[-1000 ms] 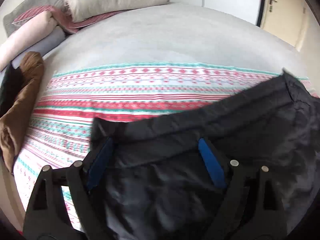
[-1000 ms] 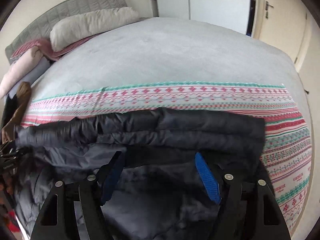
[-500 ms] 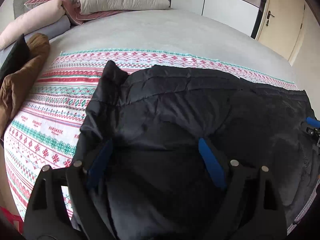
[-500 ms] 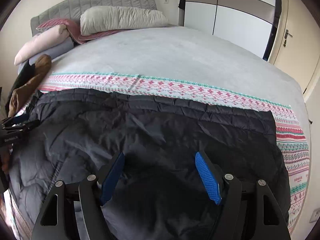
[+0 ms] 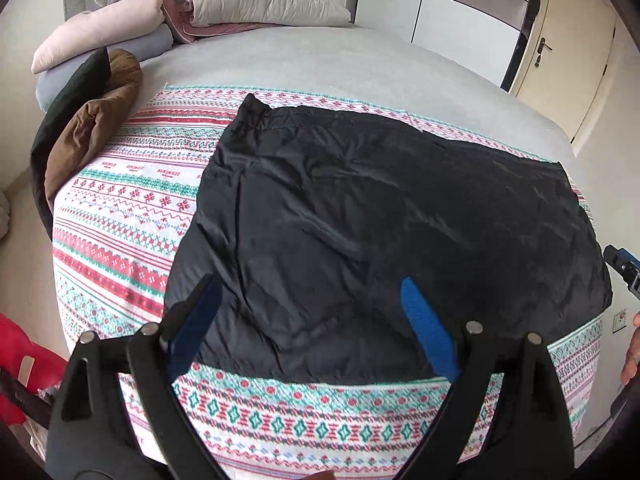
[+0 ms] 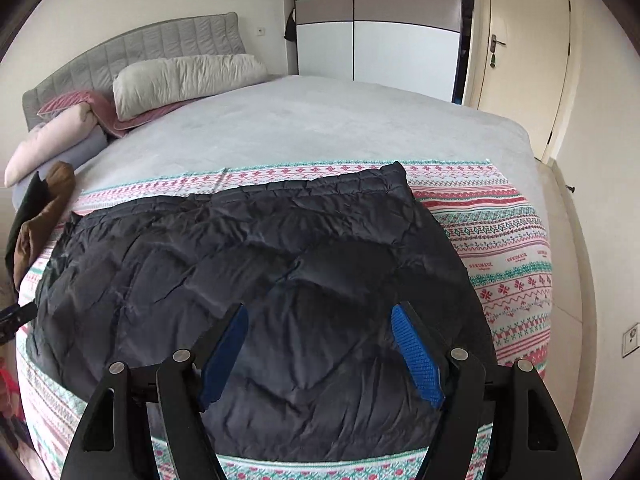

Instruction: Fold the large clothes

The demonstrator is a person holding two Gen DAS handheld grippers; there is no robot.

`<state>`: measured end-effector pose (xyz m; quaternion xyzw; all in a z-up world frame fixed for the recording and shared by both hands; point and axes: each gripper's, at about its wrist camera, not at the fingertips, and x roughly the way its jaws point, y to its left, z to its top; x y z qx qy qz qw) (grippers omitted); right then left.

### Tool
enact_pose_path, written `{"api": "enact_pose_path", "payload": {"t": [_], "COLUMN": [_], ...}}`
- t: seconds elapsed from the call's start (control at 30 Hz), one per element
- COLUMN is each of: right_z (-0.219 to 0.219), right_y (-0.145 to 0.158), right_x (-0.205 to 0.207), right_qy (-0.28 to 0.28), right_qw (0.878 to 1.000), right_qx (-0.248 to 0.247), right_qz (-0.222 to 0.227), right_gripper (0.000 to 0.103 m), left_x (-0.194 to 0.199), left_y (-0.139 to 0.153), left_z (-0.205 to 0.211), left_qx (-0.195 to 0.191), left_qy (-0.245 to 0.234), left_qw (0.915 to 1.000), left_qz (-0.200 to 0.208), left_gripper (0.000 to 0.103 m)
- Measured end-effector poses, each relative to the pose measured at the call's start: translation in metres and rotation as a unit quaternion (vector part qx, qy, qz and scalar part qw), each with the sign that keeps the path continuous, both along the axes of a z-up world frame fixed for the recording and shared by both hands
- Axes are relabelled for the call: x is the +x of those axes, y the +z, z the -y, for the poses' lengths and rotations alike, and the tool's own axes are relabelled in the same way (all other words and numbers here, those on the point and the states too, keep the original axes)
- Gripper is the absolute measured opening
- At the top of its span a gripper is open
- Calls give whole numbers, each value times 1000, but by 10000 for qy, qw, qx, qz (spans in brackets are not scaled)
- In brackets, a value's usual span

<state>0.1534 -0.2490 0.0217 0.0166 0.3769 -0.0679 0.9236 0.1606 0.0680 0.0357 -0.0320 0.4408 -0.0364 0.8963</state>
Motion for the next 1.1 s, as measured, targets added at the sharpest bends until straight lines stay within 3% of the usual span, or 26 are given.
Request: {"api": "enact_pose_path", "payload": {"t": [0.27,0.5,0.7,1.1], "right_z": [-42,-72,-85,-92], "right_y": [0,-18,-9,-19], "right_x": [-68,-103,-126,-122], "right_qy": [74,152,77,104], "right_qw": [9995,9993,9995,9995], "right_qx": [251,-7,-320,-230], "right_qz": [-150,-346,15,-168], "right_gripper": [103,103,103,103], "left_x": [-63,-102,-117,-122], "left_y": [-2,-12,-7,-4], "left_z": [36,70,71,64], "left_qx": [37,341,332,329], "left_qy": [-92,-269,-269,-171], "left_qw": [9996,9985,9989,9993], "left_qz": [-256,-323,-188,-72], "left_gripper": [102,102,102,102]}}
